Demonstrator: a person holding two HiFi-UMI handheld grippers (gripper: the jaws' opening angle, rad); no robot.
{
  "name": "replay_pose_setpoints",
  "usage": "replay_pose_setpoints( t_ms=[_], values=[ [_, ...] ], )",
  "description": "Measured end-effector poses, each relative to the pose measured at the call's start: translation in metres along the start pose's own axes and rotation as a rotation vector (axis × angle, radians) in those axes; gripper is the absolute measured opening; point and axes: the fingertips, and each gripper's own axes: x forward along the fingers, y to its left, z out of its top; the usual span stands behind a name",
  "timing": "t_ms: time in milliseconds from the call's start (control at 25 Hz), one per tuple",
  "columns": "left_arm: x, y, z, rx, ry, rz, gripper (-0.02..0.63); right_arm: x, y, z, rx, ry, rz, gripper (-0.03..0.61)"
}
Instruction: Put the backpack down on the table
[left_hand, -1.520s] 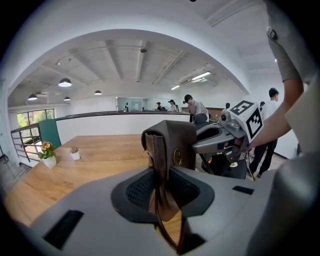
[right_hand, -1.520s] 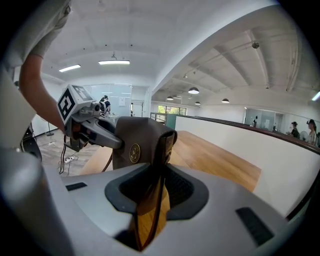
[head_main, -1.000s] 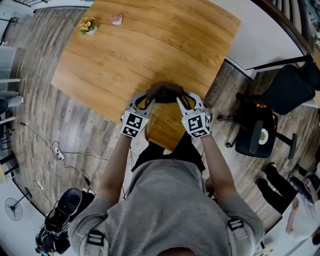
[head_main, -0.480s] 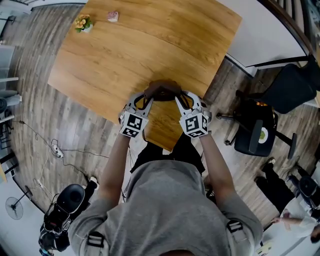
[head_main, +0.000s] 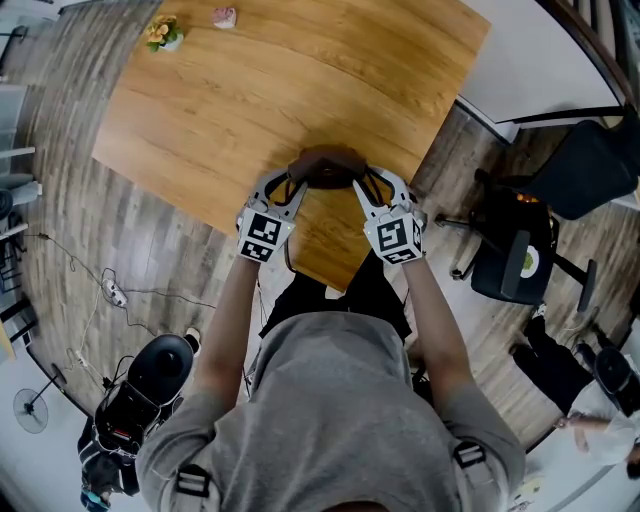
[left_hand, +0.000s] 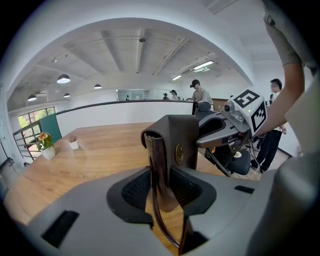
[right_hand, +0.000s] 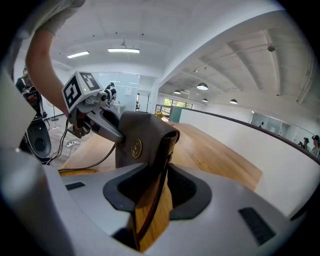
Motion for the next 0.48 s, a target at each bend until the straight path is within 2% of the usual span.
replay_pose_setpoints(
  t_ms=[240,480],
  values=[
    [0.0003,-0.0007,0.0006,-0.097,-0.003,-0.046,0.146,-0.0036,-0.0041,-0.0029,0.046,-0.007,0.002,0.178],
    [-0.0043,-0.0010,-0.0014,-0.110,0.000,-0.054,0.186,-0.0101,-0.0056,-0.0047,0.074,-0.008,-0.027,0.210]
  ],
)
